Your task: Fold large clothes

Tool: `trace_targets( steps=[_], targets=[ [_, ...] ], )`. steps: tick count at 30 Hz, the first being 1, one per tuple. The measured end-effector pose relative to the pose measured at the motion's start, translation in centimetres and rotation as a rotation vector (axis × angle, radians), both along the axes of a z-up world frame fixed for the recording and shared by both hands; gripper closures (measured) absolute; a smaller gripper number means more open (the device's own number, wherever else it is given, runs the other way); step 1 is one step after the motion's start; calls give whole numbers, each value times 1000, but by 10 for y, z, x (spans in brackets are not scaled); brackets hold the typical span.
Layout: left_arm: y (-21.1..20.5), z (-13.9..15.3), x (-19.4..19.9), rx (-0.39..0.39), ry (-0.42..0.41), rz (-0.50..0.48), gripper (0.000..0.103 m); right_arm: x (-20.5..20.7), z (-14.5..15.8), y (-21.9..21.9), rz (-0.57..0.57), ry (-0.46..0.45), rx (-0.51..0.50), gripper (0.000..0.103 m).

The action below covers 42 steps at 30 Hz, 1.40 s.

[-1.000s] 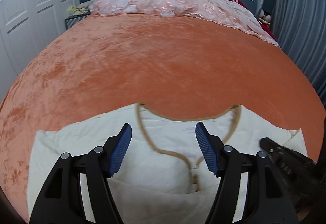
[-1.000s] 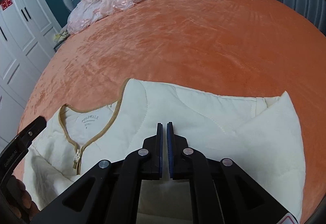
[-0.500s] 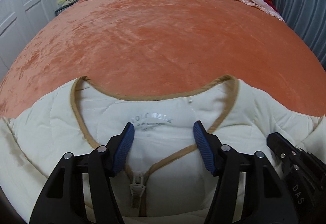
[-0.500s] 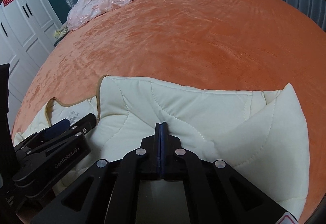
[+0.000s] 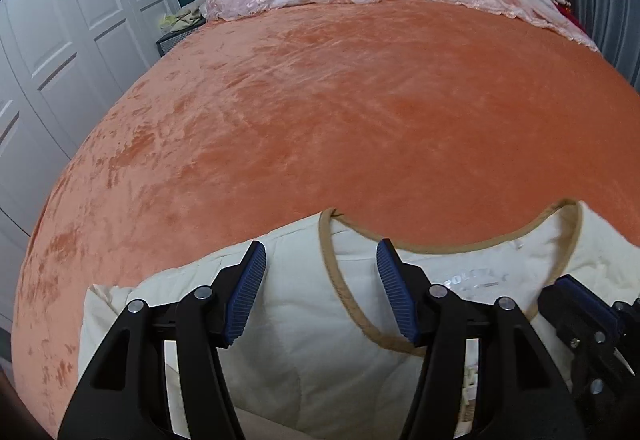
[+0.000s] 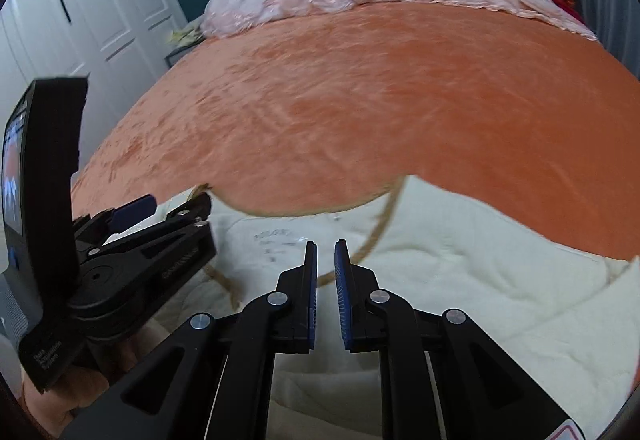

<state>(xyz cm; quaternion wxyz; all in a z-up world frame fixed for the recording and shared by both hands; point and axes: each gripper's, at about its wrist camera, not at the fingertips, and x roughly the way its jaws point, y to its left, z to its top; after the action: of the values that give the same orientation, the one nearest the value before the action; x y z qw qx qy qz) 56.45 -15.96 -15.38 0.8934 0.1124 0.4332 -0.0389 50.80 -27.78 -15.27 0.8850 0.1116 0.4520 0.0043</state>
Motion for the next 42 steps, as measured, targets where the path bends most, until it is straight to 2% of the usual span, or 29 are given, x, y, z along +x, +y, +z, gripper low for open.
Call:
trace_targets(
  steps=[2, 4, 6, 9, 12, 16, 20, 31, 34, 36, 38, 40, 41, 42],
  targets=[
    [4, -14, 1, -3, 24, 0, 47, 9, -18, 9, 22, 53, -5, 90],
    [8, -23, -1, -16, 28, 3, 47, 9, -25, 9, 9, 46, -16, 92],
    [8, -25, -3, -10, 9, 5, 46, 6, -27, 2, -28, 36, -5, 103],
    [10, -29, -3, -20, -2, 17, 42, 3, -32, -5, -67, 20, 31, 103],
    [14, -31, -6, -45, -20, 28, 39, 3, -34, 4, -72, 2, -22, 103],
    [8, -35, -7, -11, -47, 32, 38, 5, -36, 11, -73, -7, -90, 103],
    [8, -37, -8, -10, -62, 35, 38, 6, -38, 12, -73, -17, -118, 103],
    [8, -38, -10, -14, -91, 45, 37, 3, -40, 11, -90, -54, -109, 103],
    [14, -35, -9, -52, -83, 52, 36, -2, -36, 3, -127, -81, -72, 103],
    [24, -29, -9, -97, -70, 68, 36, -14, -28, -12, -222, -121, -43, 103],
    [42, -19, -12, -176, -59, 109, 36, -28, -17, -27, -310, -157, -16, 103],
    [70, -1, -24, -247, -85, 187, 32, -45, 0, -36, -373, -177, -19, 91],
    [80, 6, -32, -260, -97, 195, 25, -54, 8, -39, -376, -187, -12, 88],
    [86, 13, -41, -253, -98, 178, 23, -64, 15, -40, -366, -184, -5, 88]
  ],
)
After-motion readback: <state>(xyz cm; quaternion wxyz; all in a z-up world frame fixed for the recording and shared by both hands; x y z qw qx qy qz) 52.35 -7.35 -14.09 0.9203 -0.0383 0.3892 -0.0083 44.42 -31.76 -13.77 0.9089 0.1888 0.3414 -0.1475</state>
